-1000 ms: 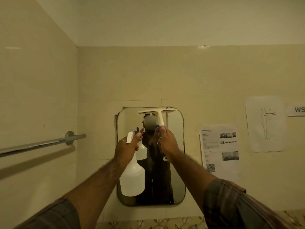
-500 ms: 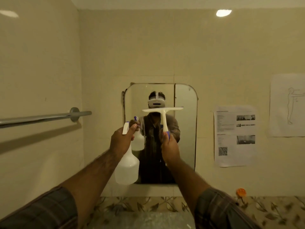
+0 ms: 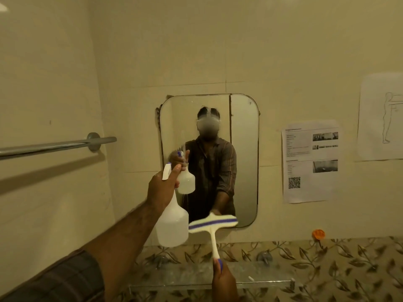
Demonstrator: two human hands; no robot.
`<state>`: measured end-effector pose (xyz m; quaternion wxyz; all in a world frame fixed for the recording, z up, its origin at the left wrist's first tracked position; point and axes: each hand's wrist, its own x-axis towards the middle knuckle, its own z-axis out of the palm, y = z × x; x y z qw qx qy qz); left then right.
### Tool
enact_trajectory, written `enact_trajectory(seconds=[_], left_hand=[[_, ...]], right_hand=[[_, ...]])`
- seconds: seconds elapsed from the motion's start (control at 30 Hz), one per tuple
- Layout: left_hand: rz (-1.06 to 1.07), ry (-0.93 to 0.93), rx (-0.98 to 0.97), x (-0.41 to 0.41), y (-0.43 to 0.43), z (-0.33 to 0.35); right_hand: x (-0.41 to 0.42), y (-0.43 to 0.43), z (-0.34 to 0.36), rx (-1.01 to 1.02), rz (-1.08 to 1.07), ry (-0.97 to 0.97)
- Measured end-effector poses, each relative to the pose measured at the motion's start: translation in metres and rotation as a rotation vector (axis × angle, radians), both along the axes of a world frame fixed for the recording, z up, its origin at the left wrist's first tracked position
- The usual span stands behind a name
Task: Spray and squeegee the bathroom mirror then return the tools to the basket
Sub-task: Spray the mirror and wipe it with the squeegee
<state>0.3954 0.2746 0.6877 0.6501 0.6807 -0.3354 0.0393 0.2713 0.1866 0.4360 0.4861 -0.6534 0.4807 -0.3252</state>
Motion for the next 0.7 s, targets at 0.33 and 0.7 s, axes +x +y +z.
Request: enact_trajectory(seconds=[0.33, 0.7], left_hand=[[0.125, -0.061, -0.041, -0.012, 0.025, 0.030], [0.046, -0.075, -0.121, 0.001, 0.047, 0.066]], right_hand=[[-0.008, 0.024, 0.127, -0.186, 0.117, -0.375], [0.039, 0.009, 0.360, -0.465, 0.376, -0.606]])
